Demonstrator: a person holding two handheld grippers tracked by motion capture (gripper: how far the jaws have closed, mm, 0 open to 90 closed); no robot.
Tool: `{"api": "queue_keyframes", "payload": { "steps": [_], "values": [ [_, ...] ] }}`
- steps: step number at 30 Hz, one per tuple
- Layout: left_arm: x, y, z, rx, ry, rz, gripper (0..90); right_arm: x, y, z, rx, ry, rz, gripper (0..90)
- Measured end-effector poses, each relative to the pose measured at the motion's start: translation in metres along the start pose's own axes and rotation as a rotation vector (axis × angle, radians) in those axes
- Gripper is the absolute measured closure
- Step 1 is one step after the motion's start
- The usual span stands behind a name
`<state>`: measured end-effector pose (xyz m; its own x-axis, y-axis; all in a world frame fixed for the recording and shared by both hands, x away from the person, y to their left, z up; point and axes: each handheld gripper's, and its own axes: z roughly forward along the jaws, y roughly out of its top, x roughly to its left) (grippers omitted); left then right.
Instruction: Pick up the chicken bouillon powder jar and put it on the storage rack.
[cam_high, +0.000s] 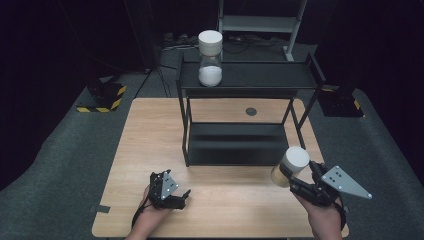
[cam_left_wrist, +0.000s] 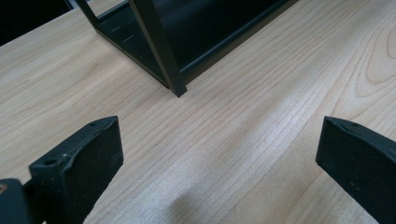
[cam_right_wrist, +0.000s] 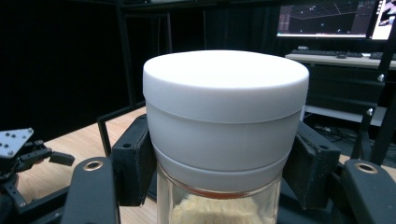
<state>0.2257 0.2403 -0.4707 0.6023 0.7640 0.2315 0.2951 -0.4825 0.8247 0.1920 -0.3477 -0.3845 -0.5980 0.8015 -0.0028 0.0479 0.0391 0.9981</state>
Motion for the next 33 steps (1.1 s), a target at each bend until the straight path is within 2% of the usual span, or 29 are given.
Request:
{"api": "queue_keyframes", "payload": {
  "steps": [10,13,33],
  "values": [
    [0.001,0.0,0.0,0.001,-0.009,0.013,1.0,-0.004,0.021,0.013,-0.022,-0.002,0.005,34.3],
    [0.002,0.0,0.0,-0.001,-0.013,0.006,1.0,-0.006,0.025,0.018,-0.03,-0.002,0.007,34.3],
    [0.004,-0.002,0.0,-0.009,-0.025,0.004,1.0,-0.009,0.052,0.038,-0.045,-0.022,-0.021,34.3]
  ]
}}
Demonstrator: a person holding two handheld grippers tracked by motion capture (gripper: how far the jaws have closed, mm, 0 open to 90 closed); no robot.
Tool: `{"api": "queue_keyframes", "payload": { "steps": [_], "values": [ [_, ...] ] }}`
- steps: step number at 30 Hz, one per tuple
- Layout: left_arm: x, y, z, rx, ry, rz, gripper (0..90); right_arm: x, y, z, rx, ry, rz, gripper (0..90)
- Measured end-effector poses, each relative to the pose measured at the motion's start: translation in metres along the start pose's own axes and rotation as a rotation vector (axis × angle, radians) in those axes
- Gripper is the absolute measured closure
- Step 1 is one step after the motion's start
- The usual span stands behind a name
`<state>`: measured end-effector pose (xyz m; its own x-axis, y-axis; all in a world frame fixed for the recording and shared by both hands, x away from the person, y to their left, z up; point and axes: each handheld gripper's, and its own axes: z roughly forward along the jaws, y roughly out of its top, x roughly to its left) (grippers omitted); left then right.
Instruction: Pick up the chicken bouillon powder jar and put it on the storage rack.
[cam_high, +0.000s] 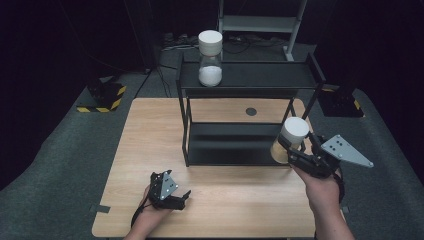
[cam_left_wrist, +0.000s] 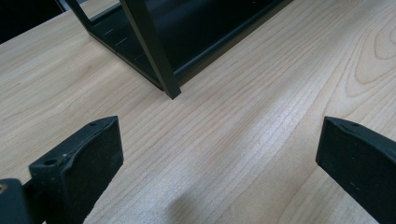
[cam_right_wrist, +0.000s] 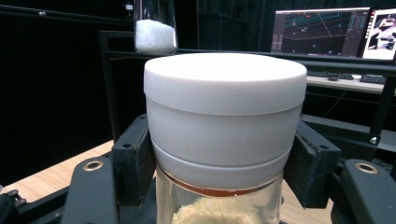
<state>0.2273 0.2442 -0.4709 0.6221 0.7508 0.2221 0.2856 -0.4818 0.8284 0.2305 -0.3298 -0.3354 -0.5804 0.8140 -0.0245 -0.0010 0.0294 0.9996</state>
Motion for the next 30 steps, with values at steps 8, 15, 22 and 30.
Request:
{"api": "queue_keyframes", "payload": {
  "steps": [8,15,22,30],
  "values": [
    [0.002,-0.001,-0.001,-0.005,-0.006,-0.009,1.0,0.0,0.011,0.009,-0.012,0.001,-0.002,34.2],
    [0.002,-0.002,-0.001,-0.009,-0.006,-0.015,0.9,0.001,0.022,0.02,-0.02,0.002,-0.017,34.2],
    [0.004,-0.002,-0.001,-0.01,-0.011,-0.018,0.9,0.003,0.031,0.029,-0.032,-0.001,-0.035,34.3],
    [0.004,-0.003,-0.001,-0.013,-0.013,-0.023,1.0,0.0,0.037,0.038,-0.038,-0.013,-0.009,34.3]
  ]
}}
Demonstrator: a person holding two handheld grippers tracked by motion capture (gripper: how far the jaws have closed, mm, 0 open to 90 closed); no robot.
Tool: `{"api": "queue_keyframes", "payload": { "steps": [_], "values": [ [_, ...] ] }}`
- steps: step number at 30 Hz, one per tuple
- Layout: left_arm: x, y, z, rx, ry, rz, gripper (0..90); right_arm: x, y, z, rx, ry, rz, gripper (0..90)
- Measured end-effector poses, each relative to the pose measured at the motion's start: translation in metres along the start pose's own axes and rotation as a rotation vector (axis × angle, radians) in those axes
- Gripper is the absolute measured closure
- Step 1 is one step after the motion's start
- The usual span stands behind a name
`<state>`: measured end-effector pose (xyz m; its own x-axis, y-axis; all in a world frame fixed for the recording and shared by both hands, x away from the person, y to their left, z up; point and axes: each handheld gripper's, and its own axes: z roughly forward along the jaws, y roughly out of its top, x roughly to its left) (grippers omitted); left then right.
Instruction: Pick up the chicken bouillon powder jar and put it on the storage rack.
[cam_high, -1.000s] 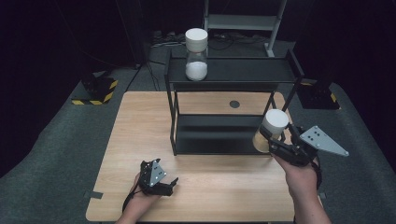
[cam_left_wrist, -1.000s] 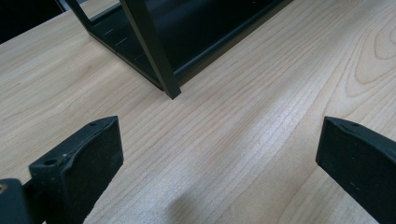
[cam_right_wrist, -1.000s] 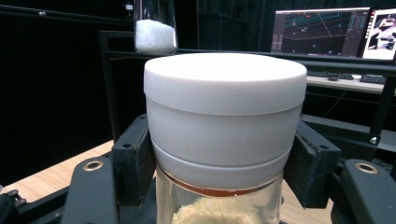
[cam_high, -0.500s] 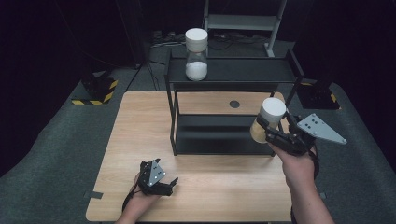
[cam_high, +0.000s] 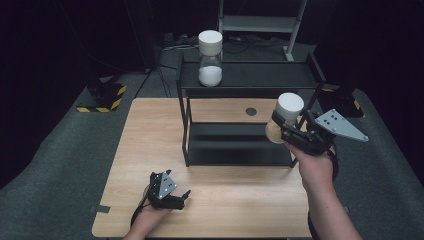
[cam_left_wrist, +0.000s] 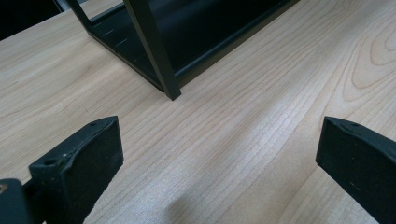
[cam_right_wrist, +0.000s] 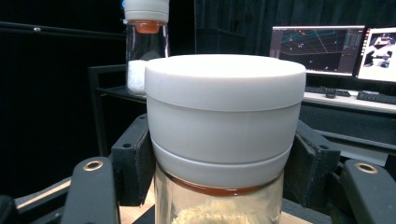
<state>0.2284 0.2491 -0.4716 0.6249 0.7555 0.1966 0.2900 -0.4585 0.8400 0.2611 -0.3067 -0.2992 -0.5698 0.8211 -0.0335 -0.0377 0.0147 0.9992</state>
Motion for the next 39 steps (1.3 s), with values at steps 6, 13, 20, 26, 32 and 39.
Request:
{"api": "queue_keyframes", "payload": {
  "steps": [6,13,20,26,32,39],
  "values": [
    [0.0,0.0,0.0,-0.001,0.001,0.002,1.0,-0.004,0.004,0.006,0.005,-0.007,0.01,34.3],
    [0.0,0.0,0.0,-0.002,0.001,-0.002,0.9,-0.006,0.013,0.012,-0.004,-0.017,0.005,34.3],
    [0.001,-0.001,0.0,-0.003,0.0,-0.003,0.9,-0.007,0.024,0.016,-0.022,-0.026,-0.01,34.2],
    [0.001,-0.001,-0.001,-0.005,-0.001,-0.008,0.9,-0.007,0.037,0.022,-0.042,-0.033,-0.017,34.3],
    [0.002,-0.001,-0.001,-0.006,-0.004,-0.012,0.9,-0.007,0.048,0.028,-0.058,-0.042,-0.02,34.3],
    [0.002,-0.001,0.0,-0.008,-0.003,-0.014,0.9,-0.006,0.058,0.037,-0.069,-0.055,-0.029,34.3]
  ]
}}
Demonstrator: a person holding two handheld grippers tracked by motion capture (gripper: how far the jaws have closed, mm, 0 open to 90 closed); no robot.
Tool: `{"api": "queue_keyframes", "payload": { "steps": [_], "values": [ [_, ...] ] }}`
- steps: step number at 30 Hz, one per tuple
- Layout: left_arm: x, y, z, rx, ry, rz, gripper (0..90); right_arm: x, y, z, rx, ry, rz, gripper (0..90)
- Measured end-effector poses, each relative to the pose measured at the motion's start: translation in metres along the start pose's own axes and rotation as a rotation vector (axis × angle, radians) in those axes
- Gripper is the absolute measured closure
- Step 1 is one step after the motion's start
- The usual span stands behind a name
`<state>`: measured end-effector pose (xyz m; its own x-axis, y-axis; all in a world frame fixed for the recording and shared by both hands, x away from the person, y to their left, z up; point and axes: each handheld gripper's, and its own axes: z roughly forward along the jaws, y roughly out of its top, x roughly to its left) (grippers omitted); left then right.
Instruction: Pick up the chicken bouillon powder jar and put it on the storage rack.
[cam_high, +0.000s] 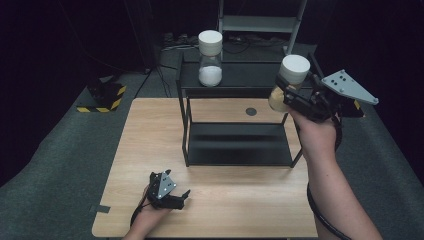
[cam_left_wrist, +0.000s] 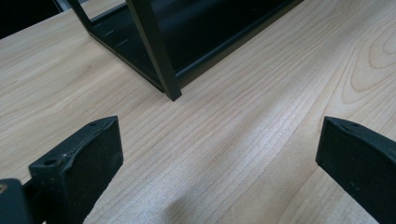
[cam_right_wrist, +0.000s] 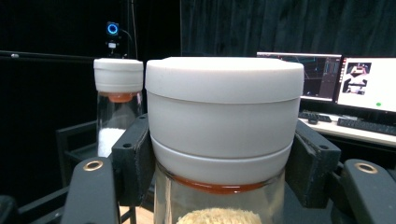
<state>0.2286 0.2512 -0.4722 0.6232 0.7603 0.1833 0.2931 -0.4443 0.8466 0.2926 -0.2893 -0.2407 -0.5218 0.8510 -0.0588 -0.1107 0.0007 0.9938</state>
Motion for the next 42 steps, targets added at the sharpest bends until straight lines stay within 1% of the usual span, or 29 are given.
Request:
{"api": "queue_keyframes", "payload": {
  "steps": [7,13,22,42],
  "values": [
    [0.001,0.0,0.0,-0.001,-0.002,-0.004,1.0,0.0,0.009,0.011,-0.006,-0.016,-0.005,34.3],
    [0.001,0.0,-0.001,-0.002,-0.004,-0.004,0.9,0.0,0.015,0.024,0.001,-0.03,-0.013,34.3],
    [0.002,-0.001,-0.001,-0.007,-0.006,-0.008,0.9,0.0,0.015,0.041,0.02,-0.05,-0.007,34.3],
    [0.003,-0.003,-0.002,-0.016,-0.009,-0.016,0.9,0.002,0.013,0.077,0.048,-0.067,-0.006,34.2]
  ]
}}
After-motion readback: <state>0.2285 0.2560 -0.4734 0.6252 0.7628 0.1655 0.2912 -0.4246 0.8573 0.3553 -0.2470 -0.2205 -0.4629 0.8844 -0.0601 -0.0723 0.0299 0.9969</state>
